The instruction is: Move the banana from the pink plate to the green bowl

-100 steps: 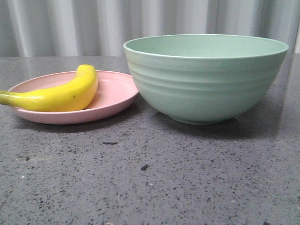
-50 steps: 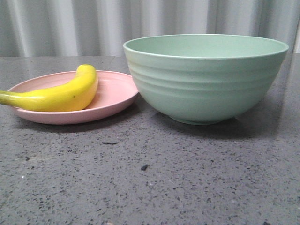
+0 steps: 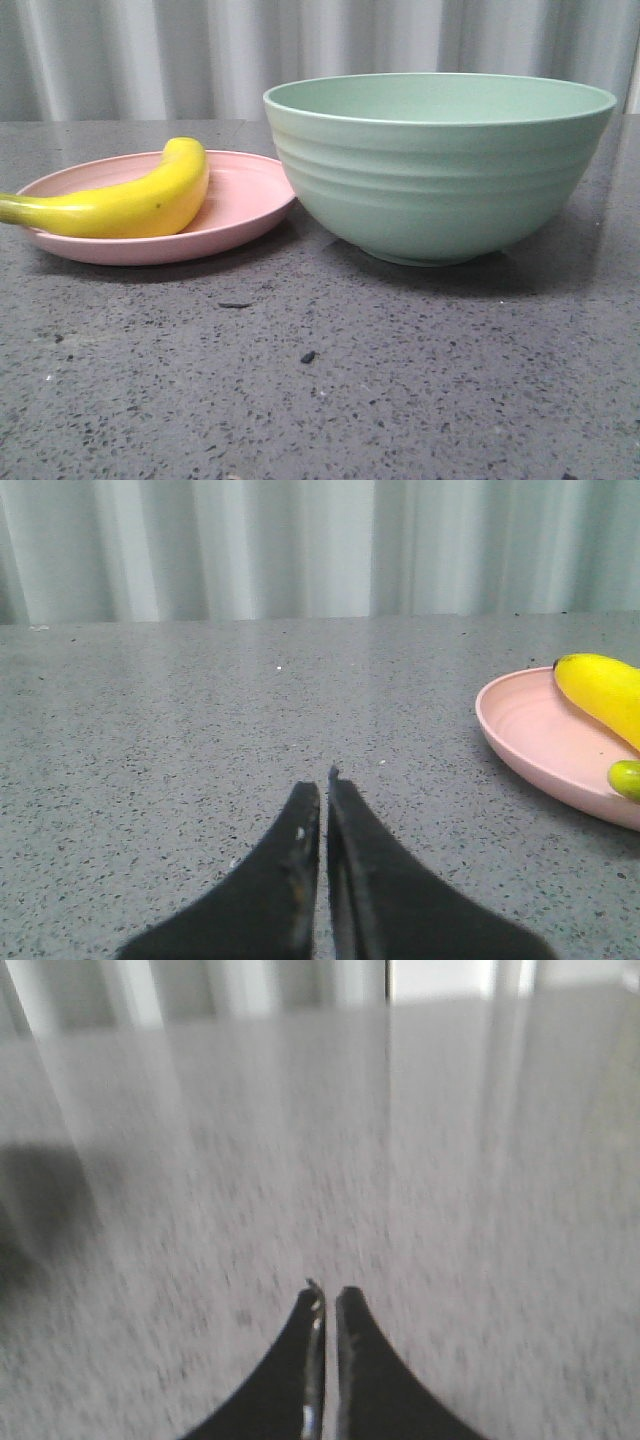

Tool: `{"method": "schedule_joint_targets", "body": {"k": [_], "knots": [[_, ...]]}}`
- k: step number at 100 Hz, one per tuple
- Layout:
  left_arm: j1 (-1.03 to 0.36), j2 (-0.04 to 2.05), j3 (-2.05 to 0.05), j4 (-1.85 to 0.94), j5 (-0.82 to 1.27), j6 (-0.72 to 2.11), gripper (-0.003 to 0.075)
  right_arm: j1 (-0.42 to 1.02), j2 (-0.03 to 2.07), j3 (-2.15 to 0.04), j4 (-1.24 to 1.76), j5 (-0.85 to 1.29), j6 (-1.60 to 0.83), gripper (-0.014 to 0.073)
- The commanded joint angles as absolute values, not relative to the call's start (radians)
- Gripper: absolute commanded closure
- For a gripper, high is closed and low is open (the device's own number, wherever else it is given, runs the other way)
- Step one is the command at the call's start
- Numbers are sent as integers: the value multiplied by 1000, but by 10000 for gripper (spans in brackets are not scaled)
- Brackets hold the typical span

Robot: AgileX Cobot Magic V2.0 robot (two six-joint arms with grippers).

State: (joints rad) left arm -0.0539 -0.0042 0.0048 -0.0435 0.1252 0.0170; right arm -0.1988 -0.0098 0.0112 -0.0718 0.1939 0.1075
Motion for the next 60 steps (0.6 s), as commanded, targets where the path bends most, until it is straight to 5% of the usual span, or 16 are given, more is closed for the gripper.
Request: {"method": "schedule_joint_targets", "body": {"k": [1, 60], "knots": [[-50, -32, 14, -45, 36, 12, 741, -204, -29, 34, -87, 28, 101, 658], [-50, -32, 14, -45, 41, 12, 741, -204, -29, 34, -94, 10, 101, 658]]}}
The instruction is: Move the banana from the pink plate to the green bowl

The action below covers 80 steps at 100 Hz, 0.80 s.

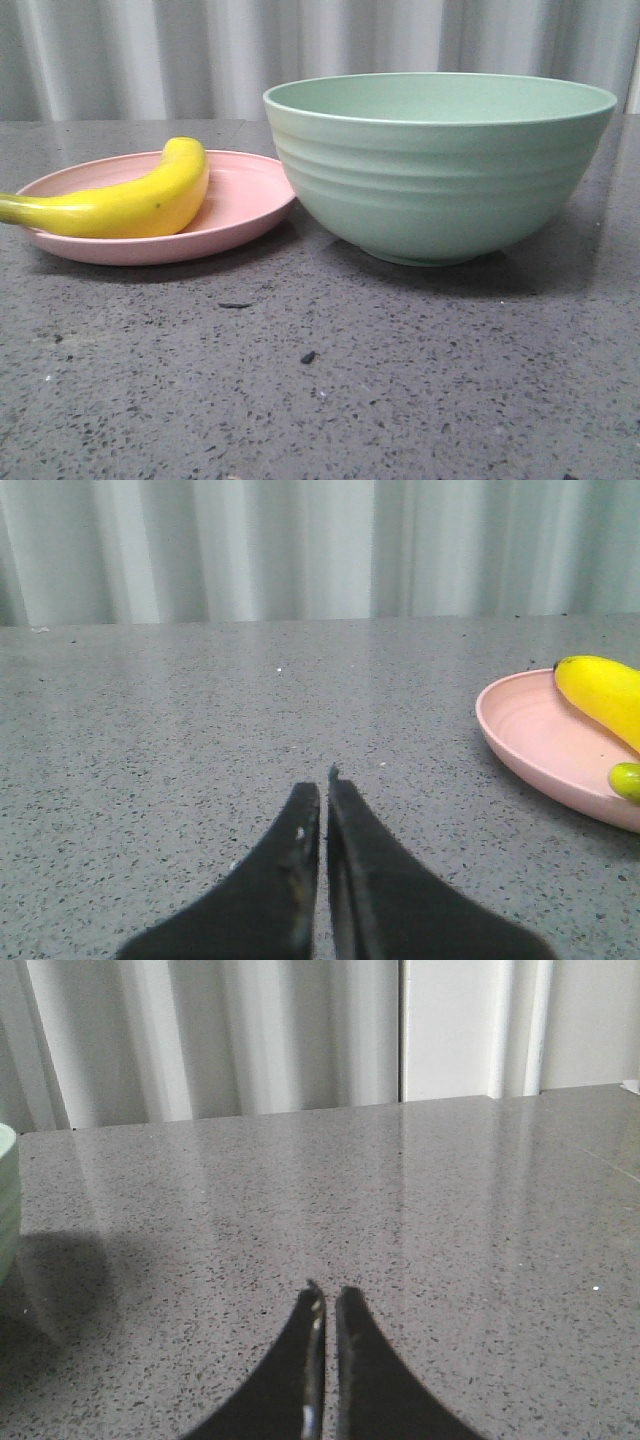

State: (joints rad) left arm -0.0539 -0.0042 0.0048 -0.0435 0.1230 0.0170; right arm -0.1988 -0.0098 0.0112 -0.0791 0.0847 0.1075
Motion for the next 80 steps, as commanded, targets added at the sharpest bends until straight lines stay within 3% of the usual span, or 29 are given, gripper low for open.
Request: {"method": "schedule_joint_targets", "body": {"k": [1, 80], "knots": [[-50, -32, 14, -45, 41, 12, 741, -204, -29, 34, -94, 10, 101, 658], [-50, -32, 12, -45, 41, 12, 741, -204, -29, 32, -71, 11, 101, 658]]}}
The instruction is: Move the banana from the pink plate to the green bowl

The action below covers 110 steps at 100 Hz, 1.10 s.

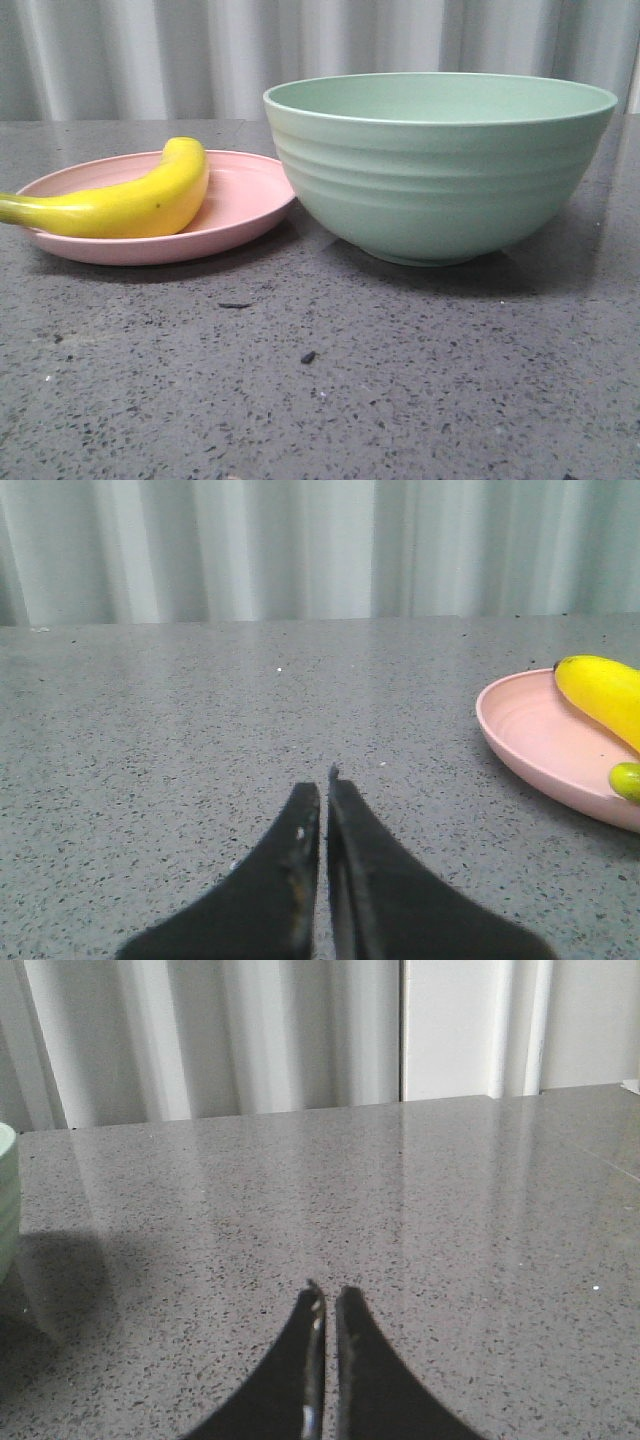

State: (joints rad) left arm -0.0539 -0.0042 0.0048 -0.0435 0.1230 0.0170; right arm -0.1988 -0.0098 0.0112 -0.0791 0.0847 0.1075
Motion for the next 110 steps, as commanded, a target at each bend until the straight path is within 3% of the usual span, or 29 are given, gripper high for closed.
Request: {"method": "schedule_joint_targets", "body": {"k": [1, 37, 67, 84, 92, 101, 110], "knots": [[-50, -32, 12, -45, 41, 12, 741, -204, -29, 32, -67, 11, 101, 658], [-50, 2, -73, -114, 53, 12, 741, -204, 73, -121, -24, 149, 100, 655], [-50, 195, -258, -114, 68, 12, 741, -204, 338, -368, -22, 350, 100, 655], [-50, 300, -325, -114, 62, 14, 728, -196, 393, -396, -22, 332, 100, 655], [-50, 331, -330, -114, 34, 14, 626, -192, 393, -396, -18, 332, 100, 655], [-50, 357, -328, -114, 0, 14, 381, -193, 393, -396, -19, 332, 100, 655], [-52, 379, -326, -141, -39, 12, 238, -193, 393, -396, -19, 332, 100, 655]]}}
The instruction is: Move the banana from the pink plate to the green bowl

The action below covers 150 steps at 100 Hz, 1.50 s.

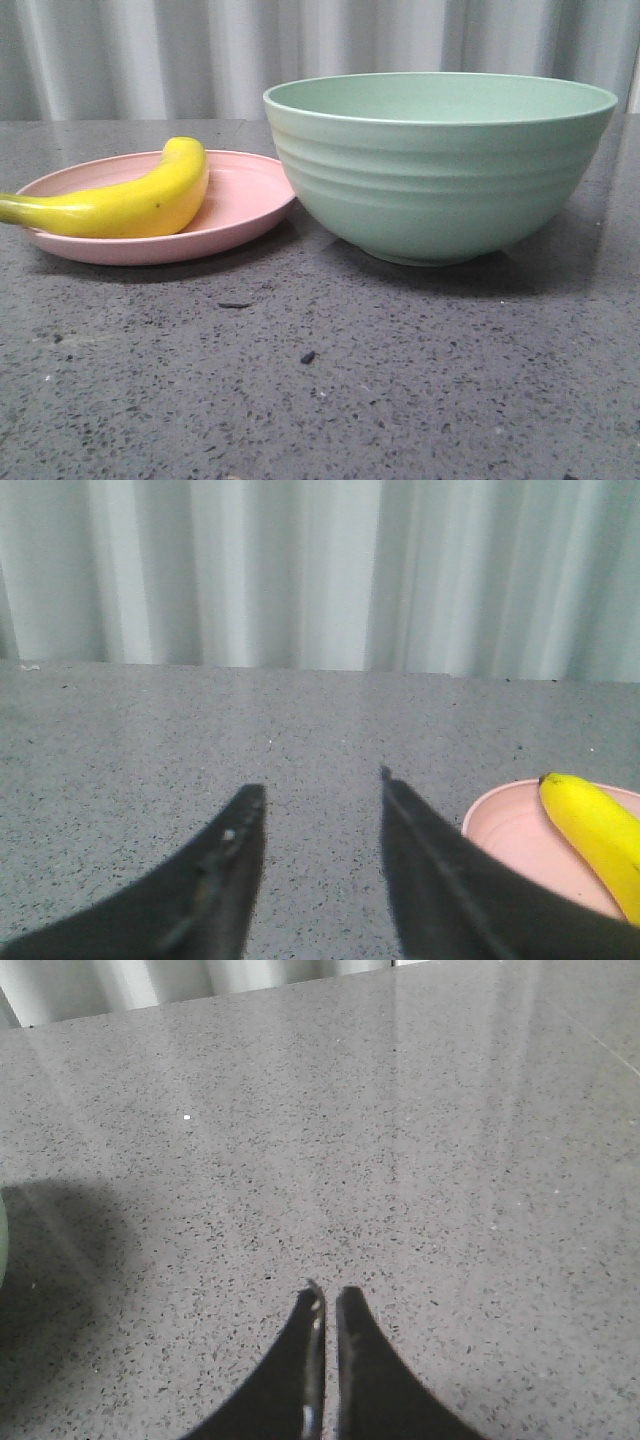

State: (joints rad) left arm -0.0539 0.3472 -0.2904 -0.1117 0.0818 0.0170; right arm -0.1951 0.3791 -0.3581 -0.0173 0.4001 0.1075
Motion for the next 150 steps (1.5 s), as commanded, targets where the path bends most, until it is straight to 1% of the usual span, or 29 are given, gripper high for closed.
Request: {"method": "schedule_joint_targets", "body": {"k": [1, 4, 11, 22, 32, 68, 84, 112, 131, 138, 150], "knots": [[-52, 381, -326, -141, -39, 12, 227, -193, 393, -396, -19, 332, 100, 655], [-52, 389, -330, -141, -45, 12, 218, -193, 393, -394, -18, 332, 100, 655], [-56, 416, -345, -141, -42, 12, 227, -193, 393, -383, -16, 328, 100, 655], [-97, 491, -410, -139, 18, 15, 231, -193, 393, -362, -16, 295, 100, 655], [-175, 579, -486, -139, 78, 24, 231, -193, 393, -347, -15, 262, 100, 655], [-504, 934, -744, -131, 310, 60, 231, -193, 393, -347, -15, 262, 100, 655], [-596, 1103, -811, -131, 351, 74, 231, -193, 393, -347, -15, 262, 100, 655], [-608, 1340, -884, -98, 357, 103, 231, -193, 393, -347, -15, 262, 100, 655], [-608, 1402, -911, -94, 363, 103, 232, -193, 393, -347, -15, 262, 100, 655], [-608, 1404, -911, -92, 363, 103, 260, -193, 393, -347, -15, 262, 100, 655], [-608, 1404, -911, -85, 374, 103, 363, -193, 393, -347, -12, 262, 100, 655]]}}
